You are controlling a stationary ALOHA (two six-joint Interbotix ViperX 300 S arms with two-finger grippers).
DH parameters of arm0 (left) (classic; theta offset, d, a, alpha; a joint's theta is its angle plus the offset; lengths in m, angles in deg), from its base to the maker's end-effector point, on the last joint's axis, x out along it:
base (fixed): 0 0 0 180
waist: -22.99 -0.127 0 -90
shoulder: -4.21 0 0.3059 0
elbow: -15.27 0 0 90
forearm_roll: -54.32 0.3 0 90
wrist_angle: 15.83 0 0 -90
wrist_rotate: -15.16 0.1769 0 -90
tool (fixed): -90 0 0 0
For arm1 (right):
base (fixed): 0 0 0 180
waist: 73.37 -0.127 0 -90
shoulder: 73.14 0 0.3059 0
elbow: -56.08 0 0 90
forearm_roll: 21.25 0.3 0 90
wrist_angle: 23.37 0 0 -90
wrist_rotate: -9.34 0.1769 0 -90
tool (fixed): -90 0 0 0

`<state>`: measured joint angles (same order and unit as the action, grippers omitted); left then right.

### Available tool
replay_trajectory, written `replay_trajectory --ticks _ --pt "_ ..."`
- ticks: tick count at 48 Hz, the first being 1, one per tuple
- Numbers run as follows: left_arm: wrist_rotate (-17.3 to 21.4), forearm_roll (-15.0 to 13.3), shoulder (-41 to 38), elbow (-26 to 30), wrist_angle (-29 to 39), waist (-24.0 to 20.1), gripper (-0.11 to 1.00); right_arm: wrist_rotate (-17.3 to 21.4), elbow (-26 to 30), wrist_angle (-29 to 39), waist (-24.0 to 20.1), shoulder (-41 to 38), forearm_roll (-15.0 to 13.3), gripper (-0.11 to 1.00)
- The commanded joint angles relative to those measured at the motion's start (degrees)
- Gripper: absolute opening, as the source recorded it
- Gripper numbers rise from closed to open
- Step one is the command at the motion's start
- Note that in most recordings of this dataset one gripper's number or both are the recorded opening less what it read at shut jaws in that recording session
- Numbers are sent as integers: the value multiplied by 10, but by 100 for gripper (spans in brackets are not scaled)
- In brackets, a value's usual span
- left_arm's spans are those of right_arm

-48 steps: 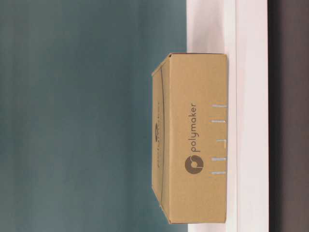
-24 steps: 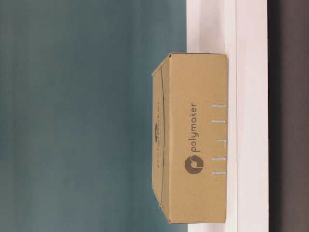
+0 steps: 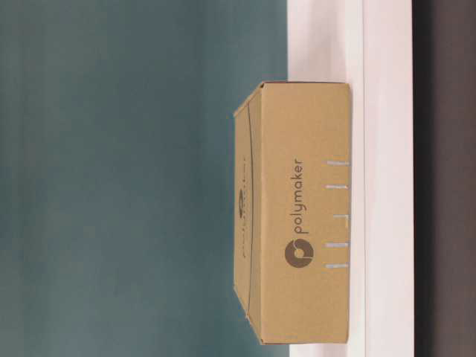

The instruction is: Place the cardboard box on the stand after clamping it between your arms.

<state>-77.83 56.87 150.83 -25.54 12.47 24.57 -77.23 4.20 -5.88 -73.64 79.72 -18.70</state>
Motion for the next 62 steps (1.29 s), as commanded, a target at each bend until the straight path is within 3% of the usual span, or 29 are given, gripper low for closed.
replay_trajectory --ticks 1,11,62 --pt "1 2 4 -5 -33 0 78 4 -7 -41 -3 0 0 82" --pt "-6 1 12 -36 -91 0 76 7 -30 -101 -3 6 0 82" --pt "-16 2 26 -47 -90 0 76 10 -35 -69 -3 18 0 82"
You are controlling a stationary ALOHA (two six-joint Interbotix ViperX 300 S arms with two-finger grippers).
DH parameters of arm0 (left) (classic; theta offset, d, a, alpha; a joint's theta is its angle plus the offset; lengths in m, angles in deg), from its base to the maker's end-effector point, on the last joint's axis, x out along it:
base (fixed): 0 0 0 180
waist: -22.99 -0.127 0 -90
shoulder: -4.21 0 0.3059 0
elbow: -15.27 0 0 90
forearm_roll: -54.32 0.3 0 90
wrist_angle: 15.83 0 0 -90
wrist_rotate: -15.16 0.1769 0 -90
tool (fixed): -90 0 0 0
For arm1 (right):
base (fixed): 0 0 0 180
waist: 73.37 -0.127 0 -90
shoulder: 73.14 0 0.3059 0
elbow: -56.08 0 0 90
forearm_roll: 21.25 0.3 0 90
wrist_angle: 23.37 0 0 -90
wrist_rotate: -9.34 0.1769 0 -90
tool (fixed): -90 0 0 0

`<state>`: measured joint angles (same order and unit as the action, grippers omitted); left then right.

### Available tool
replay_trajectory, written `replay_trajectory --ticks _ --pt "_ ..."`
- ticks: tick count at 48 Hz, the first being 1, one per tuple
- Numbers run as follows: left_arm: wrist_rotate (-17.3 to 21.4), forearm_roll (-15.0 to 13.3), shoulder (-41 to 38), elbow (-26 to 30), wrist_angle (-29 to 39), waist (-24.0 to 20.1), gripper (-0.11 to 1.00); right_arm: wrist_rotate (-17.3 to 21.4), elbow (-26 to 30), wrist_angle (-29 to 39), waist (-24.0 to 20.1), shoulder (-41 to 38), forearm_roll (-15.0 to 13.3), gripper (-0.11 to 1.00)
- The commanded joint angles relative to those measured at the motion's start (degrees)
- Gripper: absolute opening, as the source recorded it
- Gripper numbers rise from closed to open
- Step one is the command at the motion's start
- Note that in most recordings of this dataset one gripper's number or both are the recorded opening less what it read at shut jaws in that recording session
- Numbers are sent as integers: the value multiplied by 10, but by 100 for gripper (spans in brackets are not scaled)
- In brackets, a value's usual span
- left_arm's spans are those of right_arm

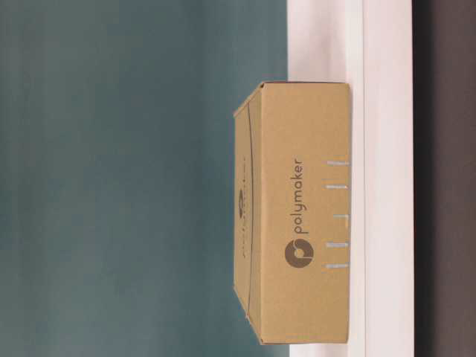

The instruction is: Place the cardboard box on the stand after clamping it between your arms.

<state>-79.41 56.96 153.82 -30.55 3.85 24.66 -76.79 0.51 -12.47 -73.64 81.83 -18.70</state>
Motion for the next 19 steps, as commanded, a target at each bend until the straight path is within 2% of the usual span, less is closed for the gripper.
replay_trajectory --ticks 1,19 --pt "-1 1 -4 2 -4 -1 76 5 2 -3 -3 -3 0 82" --pt "-2 1 -10 -15 -3 -1 76 6 -7 -4 -3 -3 0 82"
